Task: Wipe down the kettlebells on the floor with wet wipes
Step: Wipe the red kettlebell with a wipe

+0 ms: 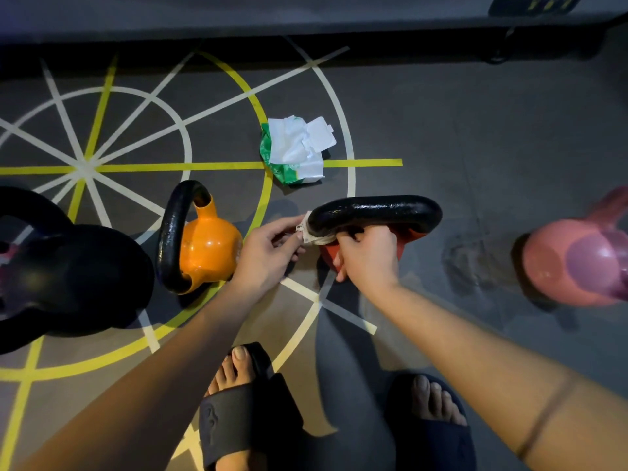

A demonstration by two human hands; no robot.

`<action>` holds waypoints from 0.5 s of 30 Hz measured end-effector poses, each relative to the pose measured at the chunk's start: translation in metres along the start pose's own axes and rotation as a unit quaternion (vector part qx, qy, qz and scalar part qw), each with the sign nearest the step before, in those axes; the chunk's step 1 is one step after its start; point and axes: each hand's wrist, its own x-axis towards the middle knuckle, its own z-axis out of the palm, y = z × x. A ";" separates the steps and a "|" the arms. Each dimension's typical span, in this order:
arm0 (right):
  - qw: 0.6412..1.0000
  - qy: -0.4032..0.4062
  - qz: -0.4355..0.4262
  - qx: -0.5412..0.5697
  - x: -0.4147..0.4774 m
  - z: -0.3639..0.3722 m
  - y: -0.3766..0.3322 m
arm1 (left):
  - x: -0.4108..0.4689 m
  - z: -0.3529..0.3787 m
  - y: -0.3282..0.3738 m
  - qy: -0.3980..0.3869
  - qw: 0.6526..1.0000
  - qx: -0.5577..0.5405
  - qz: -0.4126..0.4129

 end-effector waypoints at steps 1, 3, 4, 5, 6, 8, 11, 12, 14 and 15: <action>1.000 0.006 -0.006 -0.020 0.000 0.001 -0.001 | 0.002 0.002 -0.001 0.009 1.000 0.010 -0.006; 0.996 0.018 -0.029 -0.079 -0.001 0.002 0.000 | 0.007 0.007 -0.003 0.015 0.999 0.047 -0.019; 0.992 0.023 -0.043 -0.112 -0.003 0.002 0.002 | 0.010 0.010 -0.004 0.012 0.997 0.071 -0.024; 0.990 0.026 -0.053 -0.127 -0.006 0.002 0.004 | 0.012 0.013 -0.004 0.010 0.995 0.097 -0.025; 0.991 0.025 -0.058 -0.121 -0.008 0.003 0.006 | 0.015 0.016 -0.005 0.011 0.993 0.117 -0.025; 0.997 0.010 -0.062 -0.048 -0.014 0.004 0.010 | 0.019 0.019 -0.005 0.007 0.990 0.137 -0.028; 0.994 -0.019 -0.085 0.073 -0.024 0.003 0.016 | 0.019 0.016 -0.004 0.000 0.991 0.127 -0.032; 0.992 -0.022 -0.096 0.079 -0.026 0.002 0.017 | 0.018 0.014 -0.005 0.002 0.993 0.114 -0.022; 0.992 -0.012 -0.106 0.070 -0.024 0.003 0.018 | 0.011 0.010 -0.005 0.000 0.998 0.063 0.002; 0.992 0.000 -0.104 0.065 -0.021 0.003 0.018 | 0.006 0.008 -0.004 -0.004 0.999 0.034 0.011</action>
